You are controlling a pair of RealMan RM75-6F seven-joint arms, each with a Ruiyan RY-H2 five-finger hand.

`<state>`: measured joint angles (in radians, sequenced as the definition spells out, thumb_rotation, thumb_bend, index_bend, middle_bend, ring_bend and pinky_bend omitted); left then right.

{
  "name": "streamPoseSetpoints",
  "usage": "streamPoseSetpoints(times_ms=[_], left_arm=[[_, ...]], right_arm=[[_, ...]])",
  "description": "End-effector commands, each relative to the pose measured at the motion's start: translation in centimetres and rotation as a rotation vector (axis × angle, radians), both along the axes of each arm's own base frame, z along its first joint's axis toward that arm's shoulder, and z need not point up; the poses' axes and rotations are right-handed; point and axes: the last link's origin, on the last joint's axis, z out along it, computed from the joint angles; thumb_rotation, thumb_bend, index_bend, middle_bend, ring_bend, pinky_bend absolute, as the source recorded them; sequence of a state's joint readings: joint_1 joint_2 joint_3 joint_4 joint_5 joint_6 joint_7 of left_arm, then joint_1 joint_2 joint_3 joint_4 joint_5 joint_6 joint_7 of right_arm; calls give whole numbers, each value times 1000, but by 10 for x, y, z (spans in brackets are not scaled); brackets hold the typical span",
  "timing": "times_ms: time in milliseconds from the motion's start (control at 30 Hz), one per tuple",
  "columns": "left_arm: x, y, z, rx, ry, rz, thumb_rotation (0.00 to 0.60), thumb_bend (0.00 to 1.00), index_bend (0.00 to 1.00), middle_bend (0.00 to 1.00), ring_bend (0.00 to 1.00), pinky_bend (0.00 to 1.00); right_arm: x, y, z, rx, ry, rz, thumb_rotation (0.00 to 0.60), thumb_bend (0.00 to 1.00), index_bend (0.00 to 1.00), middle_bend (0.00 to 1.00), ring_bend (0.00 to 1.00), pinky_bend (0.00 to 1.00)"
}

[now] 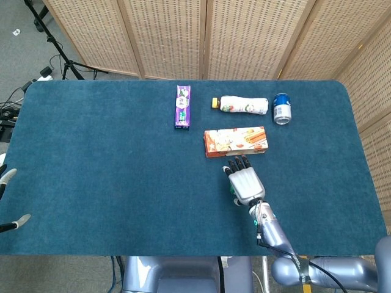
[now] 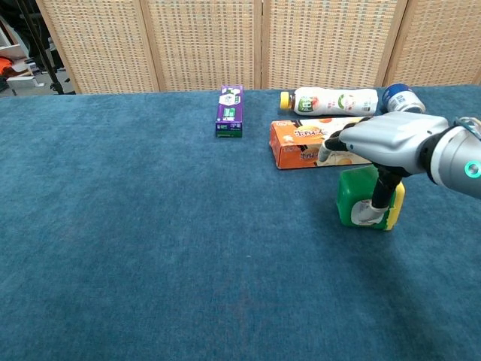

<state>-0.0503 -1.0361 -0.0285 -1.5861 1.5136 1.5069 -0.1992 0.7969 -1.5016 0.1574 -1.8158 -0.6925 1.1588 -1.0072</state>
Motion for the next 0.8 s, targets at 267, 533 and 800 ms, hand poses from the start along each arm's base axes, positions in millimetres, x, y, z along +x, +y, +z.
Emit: streamPoseSetpoints(times_ms=[267,533,800], left_arm=[[-1,2,0,-2,1,11,600,0,0,0,0,0],[-1,2,-1,-2,2,11,600,0,0,0,0,0],[-1,2,-1,-3,1,11,600,0,0,0,0,0]], right_arm=[[-8,-19,-6,-64,39,-3,600,260,356,400,137,0],[-8,-18,-7,-67,2,24,600,374,514,566,310,19],[-3,-17,10,-80,-334,101,600,506,524,576,313,45]])
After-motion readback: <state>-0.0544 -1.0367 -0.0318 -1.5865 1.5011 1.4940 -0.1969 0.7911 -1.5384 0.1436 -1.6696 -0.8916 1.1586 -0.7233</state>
